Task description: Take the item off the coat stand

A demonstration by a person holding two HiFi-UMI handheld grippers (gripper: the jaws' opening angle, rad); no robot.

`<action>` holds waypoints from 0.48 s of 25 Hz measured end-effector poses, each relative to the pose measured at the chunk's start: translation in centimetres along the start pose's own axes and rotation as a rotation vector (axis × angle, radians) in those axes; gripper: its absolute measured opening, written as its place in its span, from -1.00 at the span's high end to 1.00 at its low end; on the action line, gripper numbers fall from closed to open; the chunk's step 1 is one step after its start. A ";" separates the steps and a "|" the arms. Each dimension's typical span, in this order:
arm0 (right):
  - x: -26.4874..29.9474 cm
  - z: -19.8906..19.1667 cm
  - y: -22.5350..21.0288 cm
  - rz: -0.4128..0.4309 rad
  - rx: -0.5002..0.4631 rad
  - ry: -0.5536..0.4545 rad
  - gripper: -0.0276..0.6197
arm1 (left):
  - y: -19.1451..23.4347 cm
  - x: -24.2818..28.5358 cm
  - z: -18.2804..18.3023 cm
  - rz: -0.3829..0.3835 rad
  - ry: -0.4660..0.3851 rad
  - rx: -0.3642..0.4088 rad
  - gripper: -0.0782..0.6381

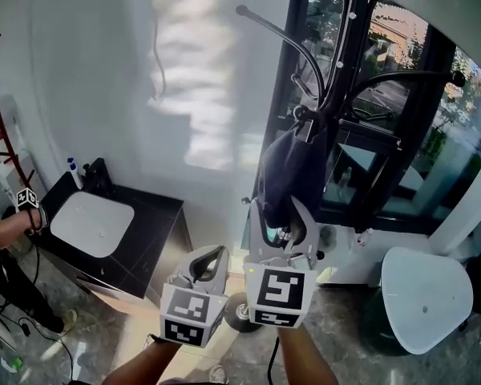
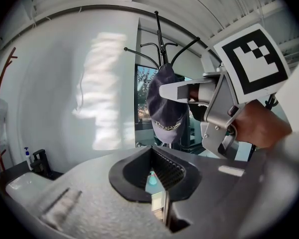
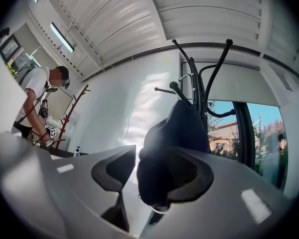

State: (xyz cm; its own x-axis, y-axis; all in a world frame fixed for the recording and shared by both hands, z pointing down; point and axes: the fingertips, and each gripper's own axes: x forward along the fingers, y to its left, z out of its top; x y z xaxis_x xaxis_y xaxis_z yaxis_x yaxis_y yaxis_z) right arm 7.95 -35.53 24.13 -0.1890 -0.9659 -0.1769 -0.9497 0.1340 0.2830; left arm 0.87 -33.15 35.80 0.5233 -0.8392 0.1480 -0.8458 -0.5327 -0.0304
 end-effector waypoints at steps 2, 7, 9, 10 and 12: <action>0.6 -0.1 -0.1 -0.020 -0.023 0.004 0.33 | -0.1 0.4 0.2 -0.002 -0.002 0.005 0.79; 1.2 -0.1 -0.3 -0.051 -0.074 0.003 0.38 | 0.3 0.9 0.9 -0.017 -0.024 0.004 0.79; 1.3 -0.2 -0.6 -0.070 -0.091 0.003 0.46 | 0.7 1.0 1.0 -0.029 -0.032 0.006 0.79; 1.4 -0.3 -0.7 -0.083 -0.097 0.006 0.51 | 0.9 1.0 1.1 -0.036 -0.034 0.004 0.79; 1.4 -0.4 -0.9 -0.111 -0.110 0.015 0.56 | 1.2 1.1 1.4 -0.055 -0.038 0.001 0.79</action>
State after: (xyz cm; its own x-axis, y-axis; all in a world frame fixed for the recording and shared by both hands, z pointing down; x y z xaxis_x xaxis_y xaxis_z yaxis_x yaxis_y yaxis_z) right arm 8.66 -37.10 23.98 -0.0799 -0.9767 -0.1991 -0.9313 0.0020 0.3642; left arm 0.58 -34.84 34.59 0.5728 -0.8120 0.1121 -0.8154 -0.5784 -0.0239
